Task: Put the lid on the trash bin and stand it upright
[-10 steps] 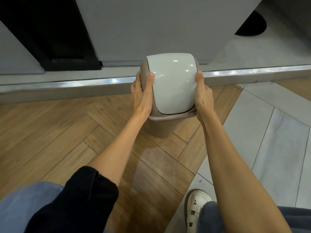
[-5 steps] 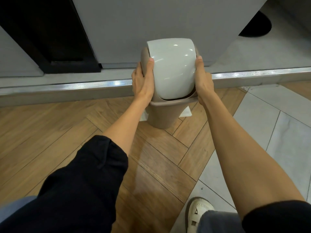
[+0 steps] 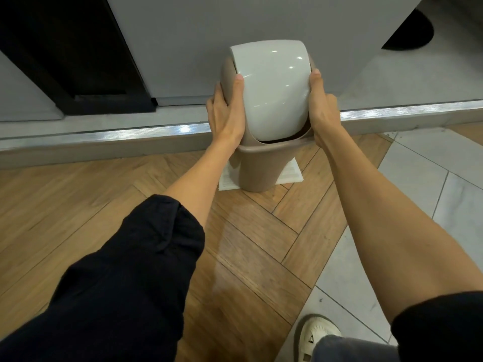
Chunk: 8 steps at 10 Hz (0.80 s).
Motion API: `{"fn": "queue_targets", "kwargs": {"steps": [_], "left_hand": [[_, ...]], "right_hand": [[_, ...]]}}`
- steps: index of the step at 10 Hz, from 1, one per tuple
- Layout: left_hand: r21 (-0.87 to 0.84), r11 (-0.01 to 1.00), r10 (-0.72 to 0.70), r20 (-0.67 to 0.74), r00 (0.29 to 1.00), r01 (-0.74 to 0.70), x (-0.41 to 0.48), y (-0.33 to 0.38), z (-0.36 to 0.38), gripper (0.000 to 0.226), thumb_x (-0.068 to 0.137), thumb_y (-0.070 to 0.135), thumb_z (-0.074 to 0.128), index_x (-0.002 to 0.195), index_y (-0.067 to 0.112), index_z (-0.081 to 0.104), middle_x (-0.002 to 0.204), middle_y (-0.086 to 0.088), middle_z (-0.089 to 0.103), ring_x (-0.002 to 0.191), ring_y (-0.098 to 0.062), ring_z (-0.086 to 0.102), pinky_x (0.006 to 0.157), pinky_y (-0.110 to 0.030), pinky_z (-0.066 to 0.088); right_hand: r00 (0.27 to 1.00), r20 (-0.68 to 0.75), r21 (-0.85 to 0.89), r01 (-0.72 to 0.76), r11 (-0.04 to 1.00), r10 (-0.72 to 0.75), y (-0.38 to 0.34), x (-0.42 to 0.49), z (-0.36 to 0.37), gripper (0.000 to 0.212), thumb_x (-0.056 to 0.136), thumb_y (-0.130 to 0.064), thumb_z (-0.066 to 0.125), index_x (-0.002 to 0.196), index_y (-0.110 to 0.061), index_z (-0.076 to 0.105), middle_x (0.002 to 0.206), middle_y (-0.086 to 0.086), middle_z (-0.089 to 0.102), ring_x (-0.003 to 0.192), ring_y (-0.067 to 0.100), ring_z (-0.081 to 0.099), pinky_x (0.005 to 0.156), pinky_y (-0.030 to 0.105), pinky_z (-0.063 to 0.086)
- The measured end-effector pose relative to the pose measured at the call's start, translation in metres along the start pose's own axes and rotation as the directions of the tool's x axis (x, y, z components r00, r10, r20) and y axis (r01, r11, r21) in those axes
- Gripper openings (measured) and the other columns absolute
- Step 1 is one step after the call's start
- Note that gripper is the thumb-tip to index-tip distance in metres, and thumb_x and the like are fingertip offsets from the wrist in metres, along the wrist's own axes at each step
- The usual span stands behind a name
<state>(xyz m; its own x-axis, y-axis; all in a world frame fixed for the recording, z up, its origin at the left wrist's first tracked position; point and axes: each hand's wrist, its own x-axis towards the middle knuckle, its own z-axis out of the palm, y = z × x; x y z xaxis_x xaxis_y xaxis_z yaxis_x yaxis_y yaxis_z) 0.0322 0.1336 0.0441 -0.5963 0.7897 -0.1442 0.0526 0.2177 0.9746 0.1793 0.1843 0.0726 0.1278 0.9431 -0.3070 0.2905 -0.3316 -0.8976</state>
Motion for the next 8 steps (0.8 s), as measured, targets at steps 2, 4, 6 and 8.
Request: {"fn": "queue_targets", "kwargs": {"steps": [2, 4, 6, 8], "left_hand": [[-0.015, 1.0, 0.004, -0.013, 1.0, -0.004, -0.002, -0.004, 0.002, 0.067, 0.094, 0.06, 0.038, 0.15, 0.024, 0.036, 0.147, -0.006, 0.039, 0.132, -0.023, 0.039, 0.095, -0.027, 0.026], [0.006, 1.0, -0.009, 0.005, 1.0, 0.009, -0.002, -0.002, 0.002, 0.067, 0.095, 0.06, 0.036, 0.153, 0.025, 0.03, 0.148, -0.007, 0.036, 0.133, -0.023, 0.038, 0.093, -0.027, 0.024], [0.13, 0.991, -0.035, 0.105, 0.994, 0.021, -0.004, 0.008, -0.008, 0.072, 0.096, 0.06, 0.031, 0.157, 0.024, 0.017, 0.16, -0.007, 0.023, 0.144, -0.021, 0.026, 0.108, -0.032, 0.021], [0.463, 0.885, -0.108, 0.104, 0.989, 0.048, -0.019, 0.069, -0.036, 0.081, 0.095, 0.054, 0.04, 0.157, 0.024, -0.003, 0.165, -0.007, 0.007, 0.15, -0.026, 0.012, 0.119, -0.053, 0.008]], "right_hand": [[1.0, -0.004, -0.014, 0.009, 1.0, -0.009, 0.005, 0.001, 0.0, 0.08, 0.082, -0.075, 0.035, 0.126, -0.011, 0.057, 0.119, 0.005, 0.061, 0.106, 0.024, 0.056, 0.093, 0.039, 0.047], [1.0, -0.002, -0.013, 0.014, 1.0, -0.014, 0.007, 0.007, 0.0, 0.071, 0.085, -0.072, 0.035, 0.117, -0.013, 0.057, 0.115, 0.004, 0.06, 0.105, 0.024, 0.055, 0.096, 0.04, 0.045], [0.997, 0.017, -0.014, -0.077, 0.997, 0.077, -0.001, 0.005, -0.001, 0.085, 0.077, -0.075, 0.035, 0.137, -0.016, 0.046, 0.132, 0.007, 0.054, 0.117, 0.028, 0.05, 0.104, 0.048, 0.041], [0.992, 0.048, -0.378, -0.086, 0.922, 0.113, -0.053, -0.016, -0.037, 0.081, 0.084, -0.072, 0.022, 0.153, -0.031, 0.014, 0.16, 0.015, 0.018, 0.143, 0.041, 0.02, 0.113, 0.063, 0.011]]}}
